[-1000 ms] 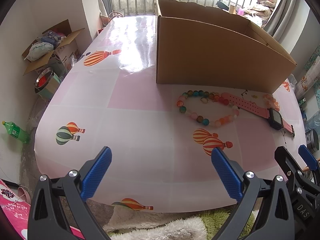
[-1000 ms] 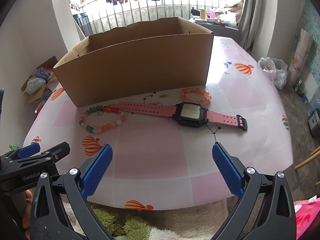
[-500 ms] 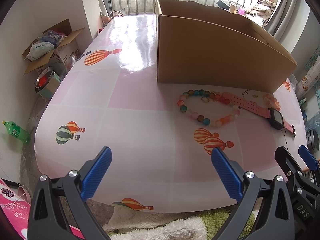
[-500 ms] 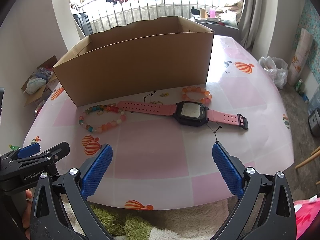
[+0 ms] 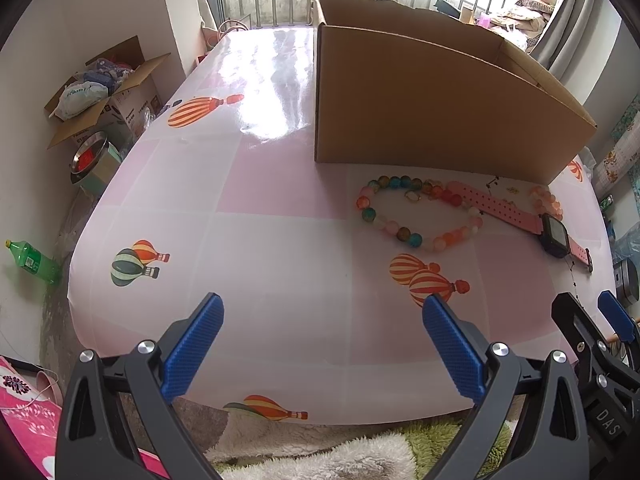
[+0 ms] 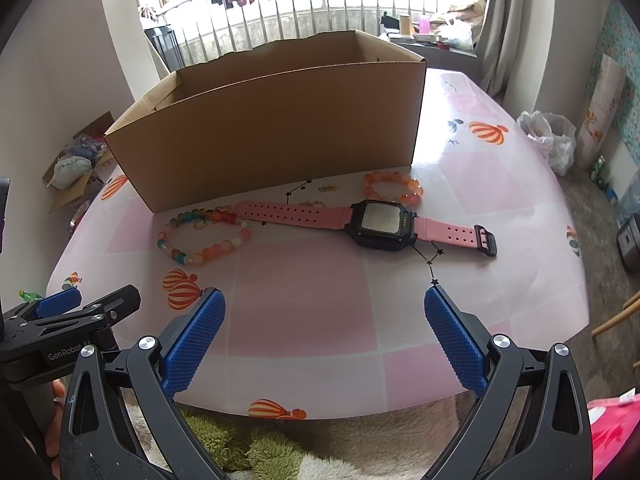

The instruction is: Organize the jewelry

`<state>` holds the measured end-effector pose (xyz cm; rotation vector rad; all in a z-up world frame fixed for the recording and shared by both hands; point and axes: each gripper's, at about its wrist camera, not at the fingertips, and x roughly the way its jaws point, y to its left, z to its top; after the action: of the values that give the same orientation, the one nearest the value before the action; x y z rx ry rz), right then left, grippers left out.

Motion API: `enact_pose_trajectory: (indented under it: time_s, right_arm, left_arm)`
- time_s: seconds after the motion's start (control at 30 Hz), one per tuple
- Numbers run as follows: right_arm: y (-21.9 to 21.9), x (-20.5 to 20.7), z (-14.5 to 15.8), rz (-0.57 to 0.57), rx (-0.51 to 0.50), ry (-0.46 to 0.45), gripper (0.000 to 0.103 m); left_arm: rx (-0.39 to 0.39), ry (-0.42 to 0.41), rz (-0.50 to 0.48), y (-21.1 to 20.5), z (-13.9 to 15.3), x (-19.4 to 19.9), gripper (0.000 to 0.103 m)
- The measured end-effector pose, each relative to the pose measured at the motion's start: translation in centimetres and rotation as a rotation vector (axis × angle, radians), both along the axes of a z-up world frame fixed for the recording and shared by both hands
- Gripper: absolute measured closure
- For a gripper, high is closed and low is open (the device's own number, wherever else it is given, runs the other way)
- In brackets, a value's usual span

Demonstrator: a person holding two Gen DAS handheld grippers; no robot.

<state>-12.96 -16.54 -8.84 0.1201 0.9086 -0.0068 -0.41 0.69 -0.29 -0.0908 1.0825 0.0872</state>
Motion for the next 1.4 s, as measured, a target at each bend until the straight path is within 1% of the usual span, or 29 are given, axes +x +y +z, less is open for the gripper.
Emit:
enact_pose_trajectory:
  time_s: [0.17,0.57,0.63,0.7,0.8,0.87,0.97,1.07,1.2,1.3,1.37,1.4]
  right_arm:
    - [0.1,0.0,-0.1,0.0,-0.001,0.001,0.008]
    - [0.0,0.3,-1.0,-0.01,-0.013,0.028,0.008]
    - [0.2,0.5,-1.2,-0.008,-0.018,0.032,0.008]
    - [0.3,0.7,-1.3,-0.006,-0.02,0.028,0.008]
    - [0.6,1.0,-1.3,0.003,-0.007,0.005,0.008]
    - [0.8,1.1,-1.2,0.021,0.006,-0.016,0.008]
    - [1.7,1.4,-0.8,0.106,0.028,-0.055,0.008]
    - [2.5,2.0,-0.4,0.141,0.033,-0.089,0.008]
    - [3.0,3.4,-0.4,0.162,0.085,-0.056,0.008]
    - [3.6,4.7,-0.5,0.175,0.093,-0.015,0.008]
    - [3.8,5.2,-0.5,0.182,0.122,0.001,0.01]
    - [3.8,5.6,-0.5,0.182,0.144,0.007,0.015]
  left_arm:
    - [-0.001,0.003,0.002,-0.1,-0.1,0.0,0.005]
    - [0.006,0.047,-0.007,0.1,-2.0,1.2,0.005]
    - [0.023,0.052,-0.016,0.2,-2.4,1.6,0.005]
    - [0.057,0.048,-0.036,0.0,-2.7,1.9,0.005]
    - [0.056,0.044,-0.075,0.1,-3.0,2.3,0.005]
    - [0.044,0.033,-0.101,0.4,-3.2,2.3,0.005]
    - [0.044,0.013,-0.142,0.6,-3.2,2.1,0.005]
    - [0.045,-0.012,-0.17,0.7,-3.2,1.9,0.005]
    - [0.049,-0.062,-0.199,0.6,-3.2,1.4,0.005]
    - [0.05,-0.09,-0.247,0.9,-3.3,1.7,0.004]
    - [0.044,-0.076,-0.269,1.2,-3.2,2.2,0.004]
    - [0.031,-0.08,-0.265,1.5,-3.0,2.4,0.004]
